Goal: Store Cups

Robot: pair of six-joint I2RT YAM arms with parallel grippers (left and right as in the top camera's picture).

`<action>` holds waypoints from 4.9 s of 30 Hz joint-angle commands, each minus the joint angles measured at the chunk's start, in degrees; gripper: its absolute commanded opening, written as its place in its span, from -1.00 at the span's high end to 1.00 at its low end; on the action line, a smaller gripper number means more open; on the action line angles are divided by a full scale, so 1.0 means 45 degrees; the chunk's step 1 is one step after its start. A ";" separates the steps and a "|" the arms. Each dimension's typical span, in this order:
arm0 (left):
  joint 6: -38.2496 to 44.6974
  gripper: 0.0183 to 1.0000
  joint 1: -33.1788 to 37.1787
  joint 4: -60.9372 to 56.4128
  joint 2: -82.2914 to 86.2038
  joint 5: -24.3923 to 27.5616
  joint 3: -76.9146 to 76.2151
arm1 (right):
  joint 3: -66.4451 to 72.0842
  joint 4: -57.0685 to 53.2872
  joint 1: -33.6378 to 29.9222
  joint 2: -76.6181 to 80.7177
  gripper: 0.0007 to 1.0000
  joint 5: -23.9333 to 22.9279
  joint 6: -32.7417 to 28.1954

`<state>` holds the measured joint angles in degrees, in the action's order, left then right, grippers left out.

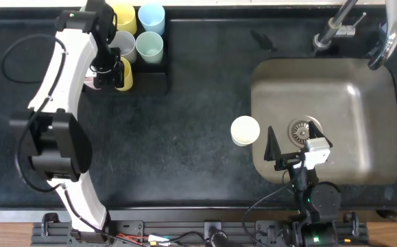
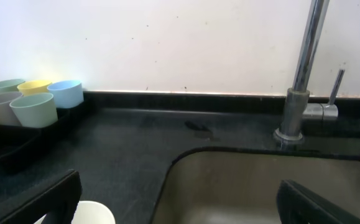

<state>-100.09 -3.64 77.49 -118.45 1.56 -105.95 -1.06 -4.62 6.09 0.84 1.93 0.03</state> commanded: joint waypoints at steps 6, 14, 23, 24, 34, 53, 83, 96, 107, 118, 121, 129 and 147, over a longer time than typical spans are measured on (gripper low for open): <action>0.0335 0.93 0.0121 0.0015 -0.0296 0.0151 0.0058 | 0.0175 0.0058 -0.0024 -0.0141 -0.99 -0.0107 0.0092; 0.0554 0.87 0.0189 -0.0282 -0.0306 0.0214 0.0272 | 0.0175 0.0058 -0.0024 -0.0141 -0.99 -0.0107 0.0092; 0.0568 0.81 0.0223 -0.0709 -0.0306 0.0301 0.0675 | 0.0175 0.0058 -0.0024 -0.0141 -0.99 -0.0107 0.0092; 0.0573 0.79 0.0223 -0.0777 -0.0306 0.0306 0.0675 | 0.0175 0.0063 -0.0024 -0.0141 -0.99 -0.0107 0.0092; 0.0612 0.52 0.0223 -0.1307 -0.0209 0.0209 0.0675 | 0.0175 0.0063 -0.0024 -0.0141 -0.99 -0.0107 0.0092; 0.0612 -0.44 0.0209 -0.1457 0.1885 -0.0869 0.0675 | 0.0175 0.0063 -0.0024 -0.0141 -0.99 -0.0107 0.0092; 1.9987 -1.00 0.0967 -1.8540 1.6917 0.0879 1.3469 | 0.0175 0.0063 -0.0024 -0.0141 -0.99 -0.0107 0.0092; 2.1298 -1.00 0.1438 -1.9122 2.3620 0.0777 1.9375 | 0.0175 0.0063 -0.0024 -0.0141 -0.99 -0.0107 0.0092; 2.0142 -1.00 0.0981 -1.8510 2.6291 0.0733 2.1964 | 0.0175 0.0063 -0.0024 -0.0141 -0.99 -0.0107 0.0092; 2.0172 -1.00 0.0801 -1.8986 2.6287 0.1715 2.3465 | 0.0175 0.0063 -0.0024 -0.0141 -0.99 -0.0107 0.0092; 2.0235 -1.00 0.0835 -1.8850 2.6287 0.1394 2.3440 | 0.0175 0.0063 -0.0024 -0.0141 -0.99 -0.0107 0.0092; 2.0230 -1.00 0.1069 -1.7738 2.6287 0.1360 2.3440 | 0.0175 0.0058 -0.0024 -0.0141 -0.99 -0.0107 0.0092; 2.0230 -1.00 0.1030 -1.6334 2.6287 0.1404 2.3440 | 0.0175 0.0058 -0.0024 -0.0141 -0.99 -0.0107 0.0092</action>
<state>-8.82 0.84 3.75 -0.75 7.14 -0.49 -1.06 -4.64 6.09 0.84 1.93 0.01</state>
